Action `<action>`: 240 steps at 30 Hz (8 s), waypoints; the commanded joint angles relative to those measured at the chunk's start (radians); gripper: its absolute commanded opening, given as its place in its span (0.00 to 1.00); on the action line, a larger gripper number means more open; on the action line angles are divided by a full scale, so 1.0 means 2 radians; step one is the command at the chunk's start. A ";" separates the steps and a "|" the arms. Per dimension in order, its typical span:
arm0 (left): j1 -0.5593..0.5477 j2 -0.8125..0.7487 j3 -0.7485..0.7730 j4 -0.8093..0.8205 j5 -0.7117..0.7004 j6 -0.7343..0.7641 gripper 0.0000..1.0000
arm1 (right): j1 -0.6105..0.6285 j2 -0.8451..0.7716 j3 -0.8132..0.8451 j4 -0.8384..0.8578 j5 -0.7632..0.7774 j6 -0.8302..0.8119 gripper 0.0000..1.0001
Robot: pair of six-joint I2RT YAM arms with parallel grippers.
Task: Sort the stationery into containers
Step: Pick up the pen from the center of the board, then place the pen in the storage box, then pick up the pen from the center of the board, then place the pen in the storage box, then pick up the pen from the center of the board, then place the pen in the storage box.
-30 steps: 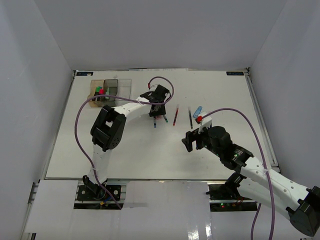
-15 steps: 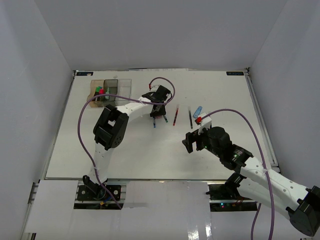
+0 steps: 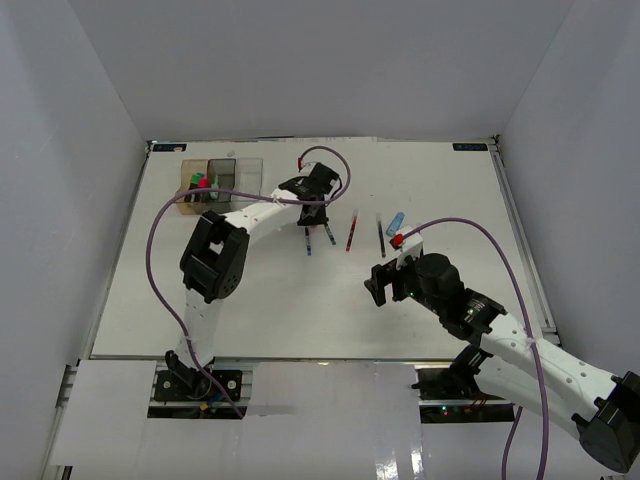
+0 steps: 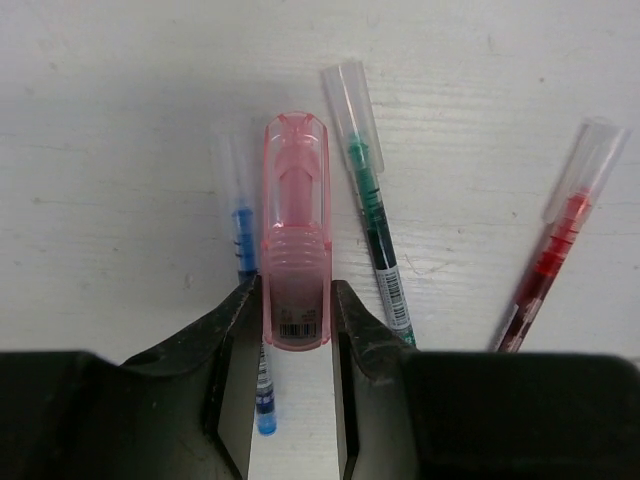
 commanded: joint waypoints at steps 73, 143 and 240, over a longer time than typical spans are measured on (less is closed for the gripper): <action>0.263 -0.524 -0.462 0.184 0.271 0.145 0.98 | -0.196 0.574 0.388 -0.091 0.154 0.223 0.69; 0.147 -0.277 -0.154 0.077 0.131 0.158 0.14 | 0.025 0.181 0.110 0.073 0.055 0.054 0.90; 0.158 -0.125 -0.051 0.129 0.044 0.284 0.10 | 0.018 -0.019 -0.028 0.001 0.088 0.050 0.90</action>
